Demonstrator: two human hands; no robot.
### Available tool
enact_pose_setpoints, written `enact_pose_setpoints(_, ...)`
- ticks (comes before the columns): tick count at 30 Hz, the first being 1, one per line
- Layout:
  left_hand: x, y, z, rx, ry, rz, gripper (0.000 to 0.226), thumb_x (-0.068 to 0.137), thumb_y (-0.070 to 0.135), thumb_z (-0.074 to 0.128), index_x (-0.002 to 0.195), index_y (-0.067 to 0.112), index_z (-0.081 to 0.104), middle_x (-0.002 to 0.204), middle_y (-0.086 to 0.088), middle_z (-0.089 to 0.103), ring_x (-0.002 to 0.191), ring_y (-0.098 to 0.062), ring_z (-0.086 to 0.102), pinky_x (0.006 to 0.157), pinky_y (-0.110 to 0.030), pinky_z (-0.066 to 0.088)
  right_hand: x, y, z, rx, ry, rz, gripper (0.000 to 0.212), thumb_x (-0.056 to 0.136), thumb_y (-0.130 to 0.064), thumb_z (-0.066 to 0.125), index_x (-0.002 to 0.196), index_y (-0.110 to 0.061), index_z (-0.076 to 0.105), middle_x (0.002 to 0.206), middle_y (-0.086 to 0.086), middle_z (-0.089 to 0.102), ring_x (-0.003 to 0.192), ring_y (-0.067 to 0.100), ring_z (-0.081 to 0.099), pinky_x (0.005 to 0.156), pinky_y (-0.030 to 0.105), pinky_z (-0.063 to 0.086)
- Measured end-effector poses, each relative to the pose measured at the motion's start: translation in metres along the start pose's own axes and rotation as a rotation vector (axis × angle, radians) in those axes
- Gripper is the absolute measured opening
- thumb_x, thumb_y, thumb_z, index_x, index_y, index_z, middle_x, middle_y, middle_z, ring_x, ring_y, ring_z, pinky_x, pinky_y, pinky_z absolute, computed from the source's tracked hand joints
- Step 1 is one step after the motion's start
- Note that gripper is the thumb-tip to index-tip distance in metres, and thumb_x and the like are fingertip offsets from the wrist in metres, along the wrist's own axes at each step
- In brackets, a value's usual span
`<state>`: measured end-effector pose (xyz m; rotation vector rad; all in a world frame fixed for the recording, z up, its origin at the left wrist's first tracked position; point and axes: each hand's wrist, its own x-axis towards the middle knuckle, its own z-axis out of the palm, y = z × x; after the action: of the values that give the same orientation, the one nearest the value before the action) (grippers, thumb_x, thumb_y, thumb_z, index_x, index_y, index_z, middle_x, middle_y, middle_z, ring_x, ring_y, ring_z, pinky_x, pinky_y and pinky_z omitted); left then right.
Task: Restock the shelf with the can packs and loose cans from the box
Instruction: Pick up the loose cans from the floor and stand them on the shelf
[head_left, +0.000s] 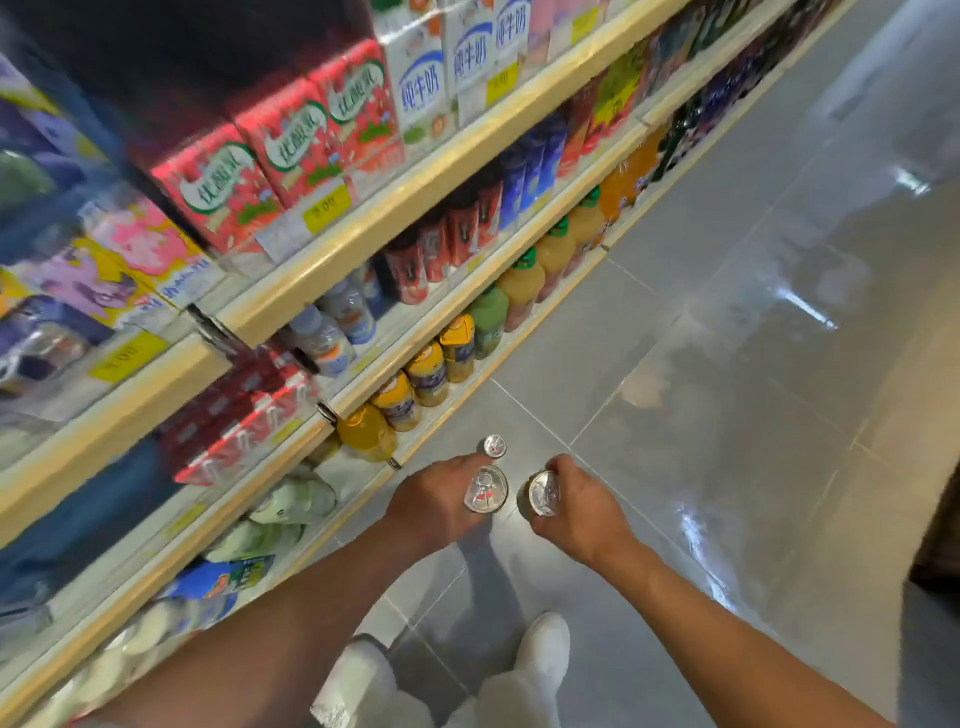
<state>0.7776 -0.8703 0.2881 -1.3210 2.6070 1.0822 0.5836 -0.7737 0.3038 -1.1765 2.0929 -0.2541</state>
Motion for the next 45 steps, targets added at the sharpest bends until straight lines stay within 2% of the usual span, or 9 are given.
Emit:
enact_pose_setpoints(4,-0.051,0.044,-0.083,-0.038,-0.012,-0.029,0.068,0.073,0.044,0.073,0.135,0.037,0.047,0.124,0.016,0.06,0.114,-0.008,0.056,0.093,-0.017,0.041,-0.041,-0.058,-0.062,-0.024,-0.002,-0.109,0.056,0.071,-0.053,0.074,0.116,-0.03,0.05,0.105,-0.008,0.068,0.088,0.017,0.065,0.071,0.026,0.05)
enact_pose_setpoints(9,-0.128,0.083,-0.179,-0.063,0.059,-0.051,0.075,0.067,0.052,0.075,0.134,0.04,0.043,0.122,0.02,0.06,0.108,0.0,0.057,0.088,-0.021,0.048,-0.102,-0.14,-0.142,-0.088,-0.069,-0.279,0.076,0.064,-0.058,0.075,0.126,-0.032,0.041,0.109,-0.007,0.067,0.089,0.016,0.065,0.075,0.031,0.055)
enact_pose_setpoints(13,-0.193,0.109,-0.248,-0.116,0.168,-0.092,0.077,0.057,0.068,0.073,0.122,0.046,0.037,0.113,0.02,0.062,0.098,-0.002,0.061,0.082,-0.031,0.054,-0.153,-0.207,-0.196,-0.155,-0.017,-0.424,0.068,0.062,-0.059,0.078,0.111,-0.032,0.039,0.094,-0.009,0.066,0.083,0.016,0.064,0.072,0.037,0.055)
enact_pose_setpoints(22,-0.316,0.136,-0.381,-0.266,0.484,-0.074,0.061,0.065,0.053,0.08,0.114,0.051,0.045,0.108,0.026,0.063,0.096,0.008,0.061,0.083,-0.03,0.055,-0.237,-0.338,-0.28,-0.175,0.012,-0.671,0.067,0.06,-0.05,0.082,0.113,-0.037,0.045,0.091,-0.018,0.066,0.08,-0.002,0.064,0.071,0.024,0.055)
enact_pose_setpoints(29,-0.393,0.128,-0.48,-0.264,0.769,-0.126,0.05,0.068,0.044,0.082,0.11,0.041,0.057,0.102,0.021,0.069,0.094,0.003,0.064,0.08,-0.024,0.054,-0.268,-0.414,-0.291,-0.158,0.025,-0.832,0.054,0.065,-0.041,0.082,0.106,-0.035,0.048,0.092,-0.016,0.068,0.069,0.007,0.07,0.057,0.027,0.057)
enact_pose_setpoints(32,-0.416,0.106,-0.519,-0.223,0.852,-0.201,0.048,0.07,0.045,0.082,0.111,0.041,0.057,0.102,0.02,0.07,0.092,0.002,0.066,0.083,-0.026,0.055,-0.274,-0.442,-0.283,-0.18,0.024,-0.888,0.054,0.064,-0.047,0.081,0.105,-0.039,0.047,0.096,-0.017,0.067,0.076,0.001,0.066,0.063,0.028,0.057)
enact_pose_setpoints(37,-0.429,0.053,-0.555,-0.172,0.883,-0.368,0.075,0.057,0.062,0.077,0.124,0.037,0.056,0.107,0.017,0.069,0.092,0.0,0.067,0.087,-0.032,0.056,-0.286,-0.481,-0.27,-0.193,0.004,-0.942,0.056,0.064,-0.046,0.083,0.108,-0.036,0.05,0.094,-0.016,0.068,0.074,-0.002,0.066,0.059,0.023,0.056)
enact_pose_setpoints(41,-0.434,0.024,-0.561,-0.142,0.828,-0.452,0.065,0.076,0.047,0.076,0.134,0.029,0.053,0.105,0.01,0.068,0.084,0.004,0.061,0.071,-0.02,0.048,-0.299,-0.513,-0.258,-0.21,0.046,-0.989,0.05,0.064,-0.048,0.082,0.1,-0.038,0.048,0.086,-0.015,0.069,0.071,-0.004,0.064,0.059,0.023,0.054)
enact_pose_setpoints(45,-0.435,0.003,-0.562,-0.115,0.753,-0.544,0.072,0.079,0.052,0.072,0.141,0.029,0.043,0.121,0.0,0.065,0.096,-0.013,0.061,0.083,-0.03,0.053,-0.306,-0.551,-0.241,-0.168,0.088,-1.0,0.055,0.061,-0.052,0.08,0.101,-0.037,0.046,0.09,-0.014,0.069,0.076,-0.002,0.065,0.069,0.033,0.057)
